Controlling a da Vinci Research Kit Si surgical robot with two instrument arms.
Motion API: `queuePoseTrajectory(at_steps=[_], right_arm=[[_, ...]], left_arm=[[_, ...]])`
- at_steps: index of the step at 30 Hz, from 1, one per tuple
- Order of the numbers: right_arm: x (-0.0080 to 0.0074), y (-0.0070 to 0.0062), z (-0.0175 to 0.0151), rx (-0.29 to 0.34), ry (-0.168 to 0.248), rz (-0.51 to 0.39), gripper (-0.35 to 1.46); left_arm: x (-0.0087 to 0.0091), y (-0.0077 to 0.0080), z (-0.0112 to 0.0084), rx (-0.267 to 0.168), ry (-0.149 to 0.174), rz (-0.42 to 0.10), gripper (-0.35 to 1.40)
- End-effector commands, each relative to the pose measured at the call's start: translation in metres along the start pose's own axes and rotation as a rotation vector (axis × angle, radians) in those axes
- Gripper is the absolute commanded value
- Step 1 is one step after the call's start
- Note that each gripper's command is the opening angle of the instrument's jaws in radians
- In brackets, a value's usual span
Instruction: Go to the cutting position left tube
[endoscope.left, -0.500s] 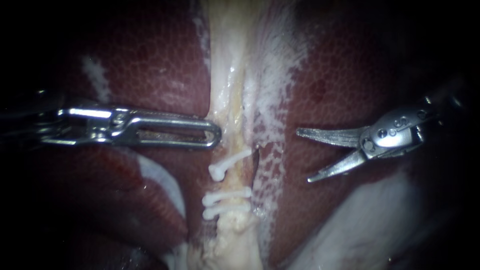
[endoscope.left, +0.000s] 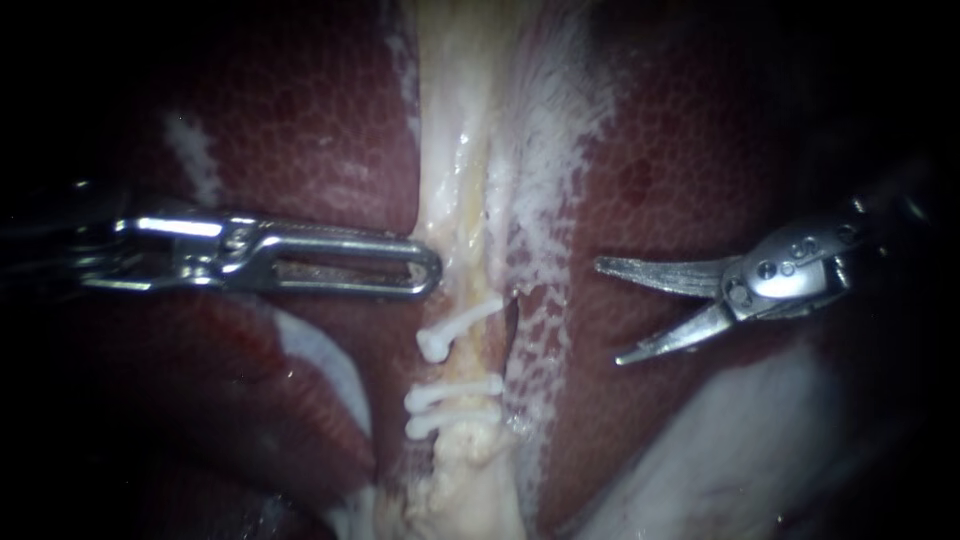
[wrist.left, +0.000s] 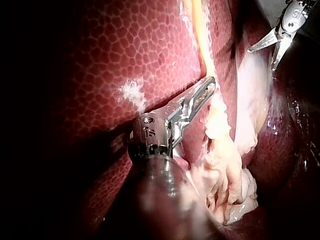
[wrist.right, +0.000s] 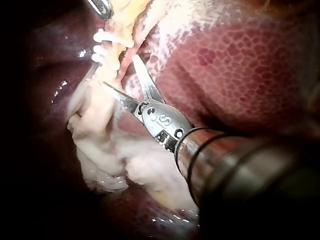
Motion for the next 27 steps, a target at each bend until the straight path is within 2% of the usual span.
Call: queuePoseTrajectory(at_steps=[1, 11, 15, 22, 27], right_arm=[[-0.0003, -0.0002, 0.0003, 0.016, -0.014, 0.012, 1.40], [-0.0032, -0.0026, 0.0042, 0.109, -0.058, 0.082, 1.40], [-0.0037, -0.0032, 0.0057, 0.138, -0.076, 0.105, 1.40], [-0.0041, -0.0032, 0.0075, 0.174, -0.101, 0.130, 1.39], [-0.0041, -0.0029, 0.0084, 0.187, -0.103, 0.143, 1.39]], left_arm=[[-0.0001, -0.0001, -0.0002, 0.002, 0.001, 0.000, -0.35], [-0.0012, -0.0013, -0.0023, 0.013, 0.009, -0.006, -0.35], [-0.0020, -0.0015, -0.0036, 0.011, -0.007, -0.013, -0.35], [-0.0037, -0.0023, -0.0061, 0.010, -0.034, -0.026, -0.35], [-0.0042, -0.0032, -0.0070, 0.014, -0.042, -0.031, -0.35]])
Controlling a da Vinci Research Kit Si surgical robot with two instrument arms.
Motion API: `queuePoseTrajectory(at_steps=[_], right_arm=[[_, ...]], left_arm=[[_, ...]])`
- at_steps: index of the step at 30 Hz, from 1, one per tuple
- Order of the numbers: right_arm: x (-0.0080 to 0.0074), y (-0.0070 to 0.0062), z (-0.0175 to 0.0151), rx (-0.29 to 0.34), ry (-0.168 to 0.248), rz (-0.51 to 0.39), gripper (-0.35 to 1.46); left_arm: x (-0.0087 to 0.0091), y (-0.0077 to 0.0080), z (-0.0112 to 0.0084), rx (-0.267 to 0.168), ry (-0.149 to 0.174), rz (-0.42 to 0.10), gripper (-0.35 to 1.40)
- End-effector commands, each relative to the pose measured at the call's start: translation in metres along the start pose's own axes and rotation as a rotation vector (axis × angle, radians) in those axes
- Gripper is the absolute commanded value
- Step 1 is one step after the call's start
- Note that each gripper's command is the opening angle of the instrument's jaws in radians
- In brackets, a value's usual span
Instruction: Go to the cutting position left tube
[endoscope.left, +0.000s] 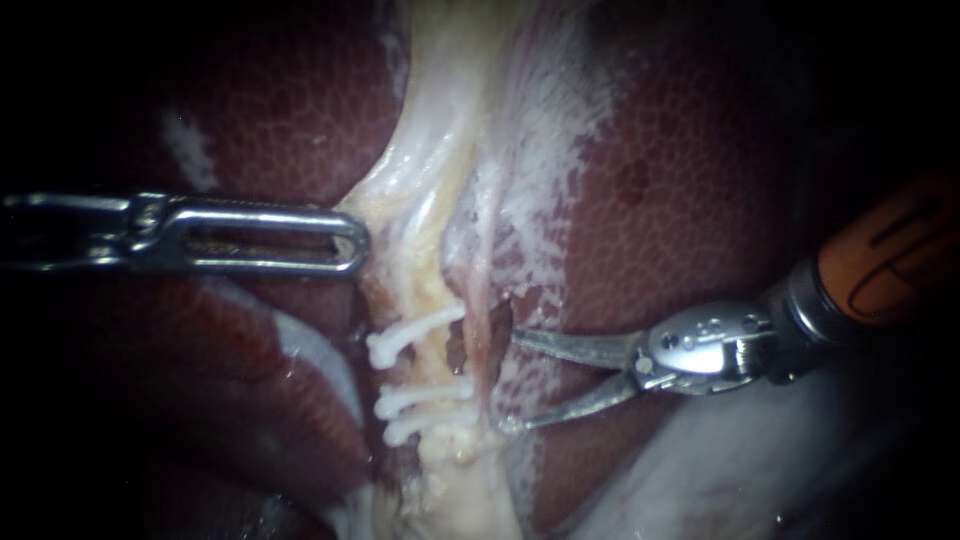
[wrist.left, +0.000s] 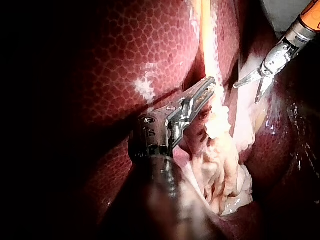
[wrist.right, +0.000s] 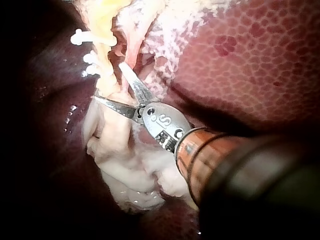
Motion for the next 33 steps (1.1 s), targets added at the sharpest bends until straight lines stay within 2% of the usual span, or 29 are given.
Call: queuePoseTrajectory(at_steps=[1, 9, 22, 33], right_arm=[[0.0000, 0.0000, 0.0002, 0.006, 0.001, 0.005, 1.39], [0.0001, 0.0009, 0.0021, 0.029, -0.003, 0.019, 1.37], [-0.0003, 0.0014, 0.0055, 0.059, -0.021, 0.022, 1.35], [0.0004, 0.0020, 0.0072, 0.073, -0.023, 0.016, 1.35]], left_arm=[[-0.0001, -0.0001, -0.0001, 0.001, -0.003, 0.003, -0.35], [-0.0003, -0.0007, -0.0003, 0.002, -0.006, 0.007, -0.35], [-0.0002, -0.0012, -0.0005, 0.000, -0.007, 0.007, -0.35], [-0.0002, -0.0013, -0.0004, -0.001, -0.007, 0.007, -0.35]])
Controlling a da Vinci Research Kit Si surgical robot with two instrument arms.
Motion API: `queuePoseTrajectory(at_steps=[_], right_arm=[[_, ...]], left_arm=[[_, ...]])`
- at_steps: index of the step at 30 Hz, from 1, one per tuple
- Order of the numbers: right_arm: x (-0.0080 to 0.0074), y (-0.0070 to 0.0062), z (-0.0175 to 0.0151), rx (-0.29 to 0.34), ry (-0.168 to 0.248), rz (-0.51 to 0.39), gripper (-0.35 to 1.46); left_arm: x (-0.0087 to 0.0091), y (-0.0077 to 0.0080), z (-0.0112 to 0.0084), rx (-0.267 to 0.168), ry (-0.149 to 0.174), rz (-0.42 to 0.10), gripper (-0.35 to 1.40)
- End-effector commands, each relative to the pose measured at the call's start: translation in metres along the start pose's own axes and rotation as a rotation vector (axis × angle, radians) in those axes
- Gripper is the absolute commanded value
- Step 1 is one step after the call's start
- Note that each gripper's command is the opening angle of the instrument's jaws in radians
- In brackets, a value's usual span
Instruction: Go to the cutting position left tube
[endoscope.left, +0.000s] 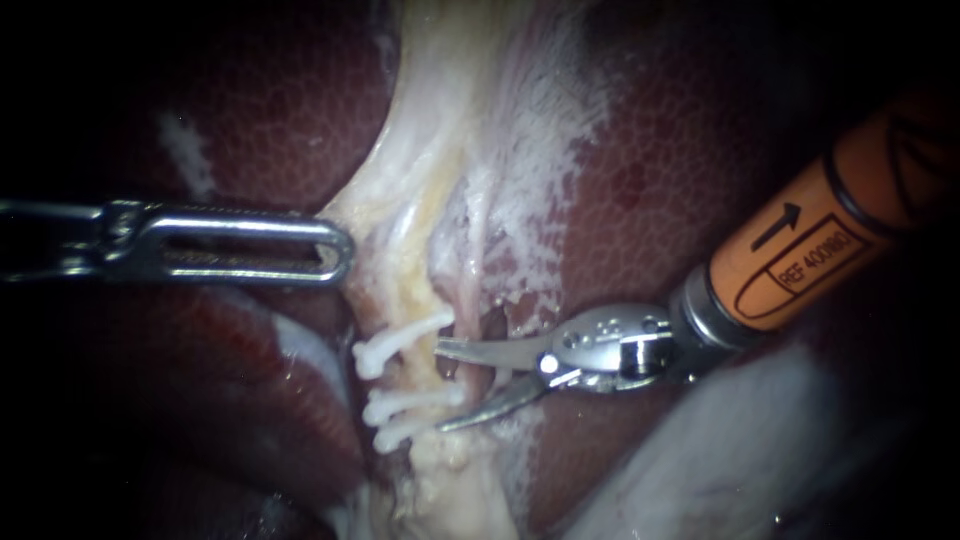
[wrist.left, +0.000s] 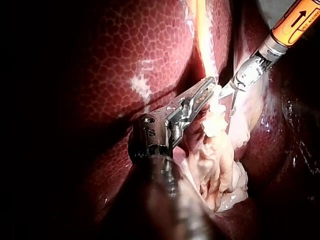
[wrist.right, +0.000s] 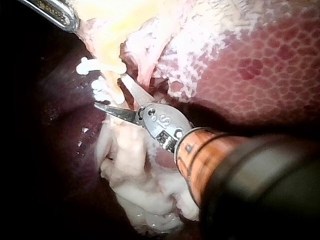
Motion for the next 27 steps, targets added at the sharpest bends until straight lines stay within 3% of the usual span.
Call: queuePoseTrajectory(at_steps=[1, 15, 27], right_arm=[[0.0001, 0.0001, 0.0001, 0.003, 0.000, 0.000, 1.35], [0.0005, 0.0000, 0.0002, 0.054, 0.002, -0.143, 1.27], [0.0013, 0.0002, 0.0015, 0.079, 0.029, -0.175, 1.24]], left_arm=[[0.0000, 0.0000, 0.0000, 0.000, 0.000, 0.000, -0.35], [0.0001, 0.0001, 0.0001, 0.000, 0.000, 0.000, -0.35], [0.0001, 0.0001, 0.0001, -0.001, 0.000, 0.001, -0.35]])
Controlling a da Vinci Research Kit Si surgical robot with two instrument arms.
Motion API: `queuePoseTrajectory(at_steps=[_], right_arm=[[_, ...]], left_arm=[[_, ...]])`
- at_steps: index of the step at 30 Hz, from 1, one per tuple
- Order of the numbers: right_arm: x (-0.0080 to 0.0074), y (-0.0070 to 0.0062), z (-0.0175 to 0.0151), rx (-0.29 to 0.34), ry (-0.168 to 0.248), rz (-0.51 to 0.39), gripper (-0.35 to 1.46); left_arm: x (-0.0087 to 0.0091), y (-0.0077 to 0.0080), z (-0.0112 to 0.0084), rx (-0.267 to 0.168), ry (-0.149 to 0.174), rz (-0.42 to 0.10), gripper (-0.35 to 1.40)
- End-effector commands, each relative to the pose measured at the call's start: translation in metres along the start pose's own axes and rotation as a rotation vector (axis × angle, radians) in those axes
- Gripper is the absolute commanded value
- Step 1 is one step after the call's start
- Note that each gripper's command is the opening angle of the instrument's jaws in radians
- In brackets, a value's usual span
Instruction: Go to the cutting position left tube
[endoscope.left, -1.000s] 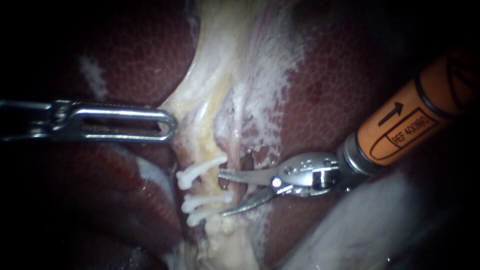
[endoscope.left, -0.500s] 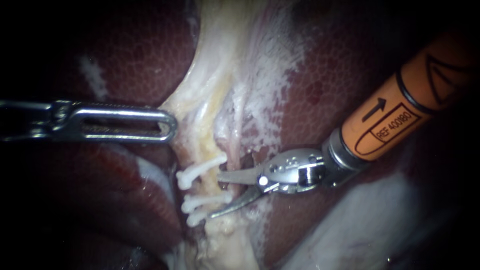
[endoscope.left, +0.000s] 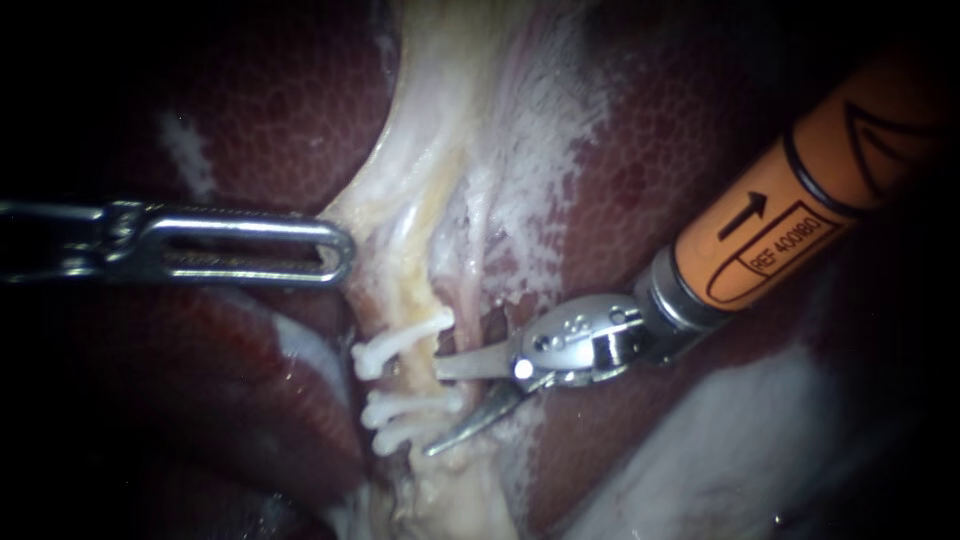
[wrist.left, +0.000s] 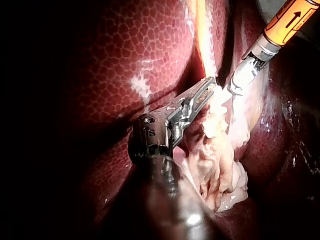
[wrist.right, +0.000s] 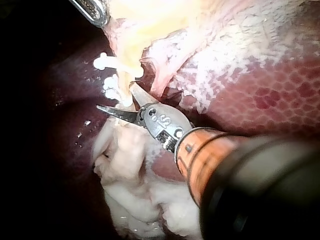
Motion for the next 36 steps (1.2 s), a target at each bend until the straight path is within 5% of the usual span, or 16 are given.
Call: queuePoseTrajectory(at_steps=[1, 15, 26, 36], right_arm=[[0.0000, 0.0001, 0.0002, -0.002, 0.000, 0.002, 1.24], [0.0007, 0.0013, 0.0015, -0.011, 0.036, -0.004, 1.24], [0.0022, 0.0014, 0.0001, -0.006, 0.063, 0.103, 1.13], [0.0019, 0.0014, 0.0004, -0.006, 0.064, 0.178, 1.03]], left_arm=[[0.0000, 0.0000, 0.0000, 0.000, 0.000, 0.000, -0.35], [0.0001, 0.0000, 0.0002, -0.002, -0.001, 0.000, -0.35], [0.0001, 0.0000, 0.0002, -0.002, -0.001, 0.000, -0.35], [0.0001, 0.0000, 0.0003, -0.002, -0.001, 0.000, -0.35]])
